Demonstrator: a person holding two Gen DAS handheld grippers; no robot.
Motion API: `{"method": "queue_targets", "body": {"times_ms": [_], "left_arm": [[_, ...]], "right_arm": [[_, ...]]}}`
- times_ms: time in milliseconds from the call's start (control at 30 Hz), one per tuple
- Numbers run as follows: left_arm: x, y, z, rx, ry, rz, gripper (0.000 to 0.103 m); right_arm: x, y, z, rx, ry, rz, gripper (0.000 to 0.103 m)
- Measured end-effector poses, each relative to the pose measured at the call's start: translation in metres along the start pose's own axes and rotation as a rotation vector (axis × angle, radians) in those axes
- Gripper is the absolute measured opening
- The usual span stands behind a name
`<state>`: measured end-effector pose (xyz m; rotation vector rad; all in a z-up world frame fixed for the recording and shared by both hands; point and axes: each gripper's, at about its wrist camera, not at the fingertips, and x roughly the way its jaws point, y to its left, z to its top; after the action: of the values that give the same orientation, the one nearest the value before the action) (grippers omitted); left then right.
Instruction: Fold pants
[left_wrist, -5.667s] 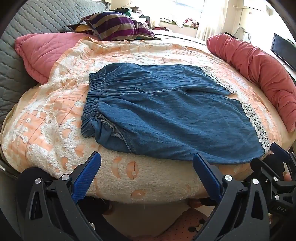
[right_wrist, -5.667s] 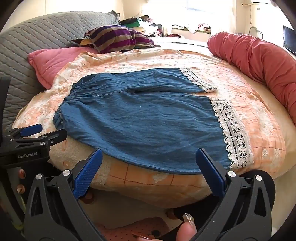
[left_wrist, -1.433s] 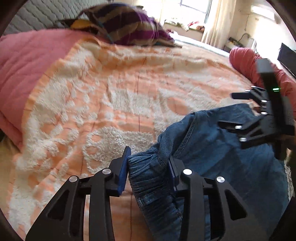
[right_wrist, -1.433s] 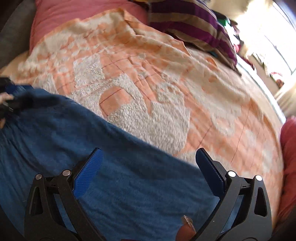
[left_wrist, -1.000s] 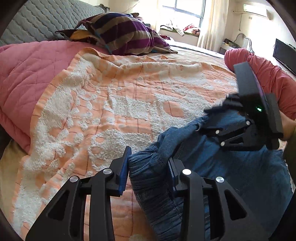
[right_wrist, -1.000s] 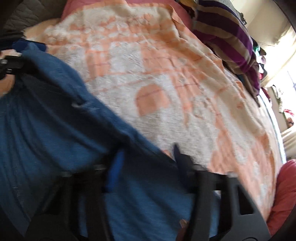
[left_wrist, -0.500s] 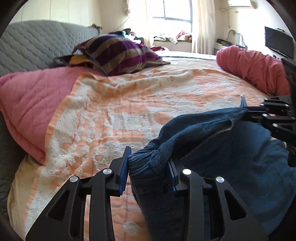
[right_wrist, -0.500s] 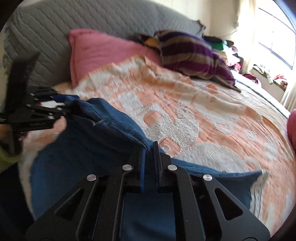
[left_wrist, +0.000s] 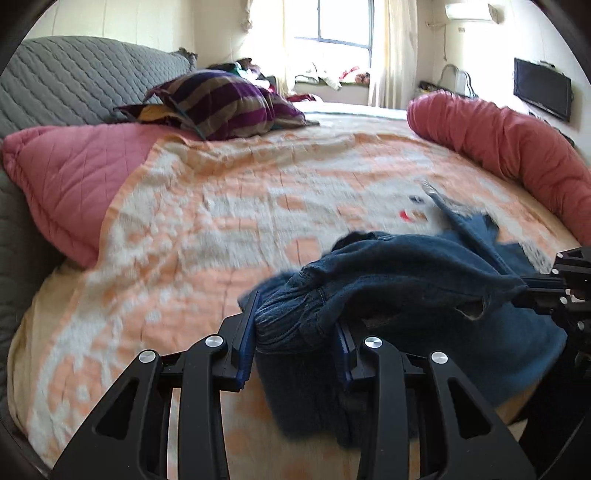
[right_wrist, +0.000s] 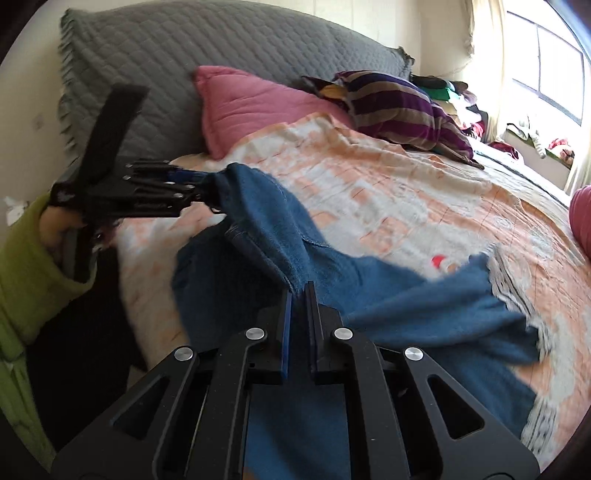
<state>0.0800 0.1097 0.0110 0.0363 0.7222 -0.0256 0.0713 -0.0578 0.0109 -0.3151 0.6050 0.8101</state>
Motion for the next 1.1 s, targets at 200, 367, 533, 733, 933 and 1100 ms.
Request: {"method": "queue_targets", "body": {"times_ms": [200, 367, 533, 733, 933, 1100], "left_arm": [[0.001, -0.008, -0.021, 0.048, 0.091, 0.014, 0.036], [0.000, -0.004, -0.032, 0.031, 0.145, 0.028, 0.040], [-0.005, 0.007, -0.040, -0.028, 0.193, 0.010, 0.049], [-0.032, 0.019, -0.052, -0.090, 0.205, 0.024, 0.047], [-0.057, 0.002, -0.021, -0.153, 0.089, -0.106, 0.046], [-0.013, -0.039, -0.013, -0.125, 0.167, -0.205, 0.046]], "right_arm": [[-0.003, 0.026, -0.030, -0.031, 0.048, 0.029, 0.003], [0.001, 0.034, -0.034, -0.048, 0.063, 0.047, 0.003], [0.011, 0.036, -0.041, -0.023, 0.107, 0.092, 0.003], [0.011, 0.037, -0.049, -0.012, 0.113, 0.111, 0.003], [0.010, 0.037, -0.051, -0.015, 0.107, 0.123, 0.003], [0.006, 0.041, -0.052, -0.018, 0.121, 0.131, 0.007]]}}
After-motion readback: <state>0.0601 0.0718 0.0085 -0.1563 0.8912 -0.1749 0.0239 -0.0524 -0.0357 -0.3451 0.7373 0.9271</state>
